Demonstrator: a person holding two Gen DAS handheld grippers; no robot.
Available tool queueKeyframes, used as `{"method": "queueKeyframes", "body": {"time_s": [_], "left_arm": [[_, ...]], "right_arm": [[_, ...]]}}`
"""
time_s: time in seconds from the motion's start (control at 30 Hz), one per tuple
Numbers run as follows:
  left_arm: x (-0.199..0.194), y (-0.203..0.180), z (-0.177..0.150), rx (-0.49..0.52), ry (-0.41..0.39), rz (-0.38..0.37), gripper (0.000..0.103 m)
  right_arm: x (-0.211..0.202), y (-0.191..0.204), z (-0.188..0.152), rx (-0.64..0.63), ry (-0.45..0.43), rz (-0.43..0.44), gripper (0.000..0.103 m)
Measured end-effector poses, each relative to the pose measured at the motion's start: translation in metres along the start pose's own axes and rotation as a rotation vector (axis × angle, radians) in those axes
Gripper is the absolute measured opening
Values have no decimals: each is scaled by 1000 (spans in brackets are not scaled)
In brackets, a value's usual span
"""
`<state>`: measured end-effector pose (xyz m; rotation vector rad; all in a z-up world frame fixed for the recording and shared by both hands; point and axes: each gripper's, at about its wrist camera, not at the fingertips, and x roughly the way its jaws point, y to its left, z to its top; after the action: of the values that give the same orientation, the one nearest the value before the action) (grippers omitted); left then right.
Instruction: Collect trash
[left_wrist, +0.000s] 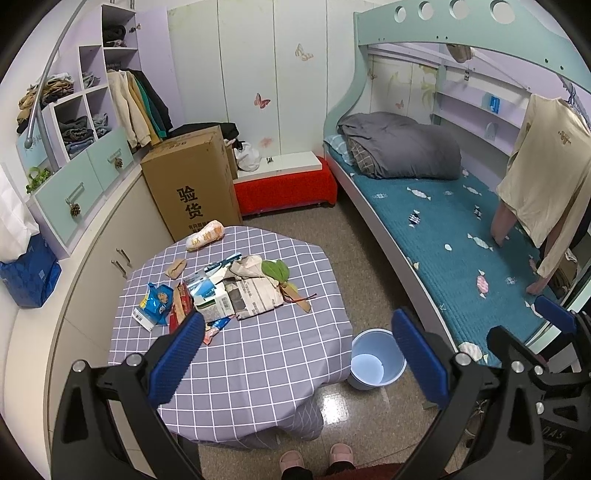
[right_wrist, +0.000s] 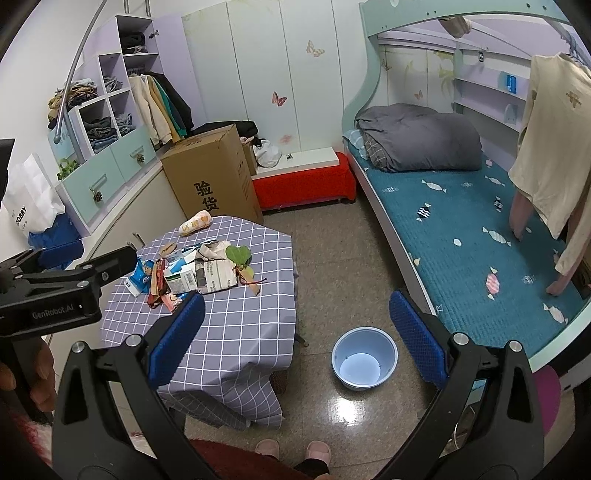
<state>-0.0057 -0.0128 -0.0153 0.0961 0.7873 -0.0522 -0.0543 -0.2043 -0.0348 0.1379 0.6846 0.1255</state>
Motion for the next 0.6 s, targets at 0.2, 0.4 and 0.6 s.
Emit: {"method": "queueKeyframes", "body": {"time_s": [0.2,0.4,0.6], "left_arm": [[2,-3,-1,-3,6,5,99],[7,-6,0,-2,16,13,99],[13,-9,-1,-7,33,18,99]], "right_arm": [[3,-3,-1,-5,8,6,98],[7,-6,-1,-3,17,11,98],[14,-10,1,-7,32,20,98]]}}
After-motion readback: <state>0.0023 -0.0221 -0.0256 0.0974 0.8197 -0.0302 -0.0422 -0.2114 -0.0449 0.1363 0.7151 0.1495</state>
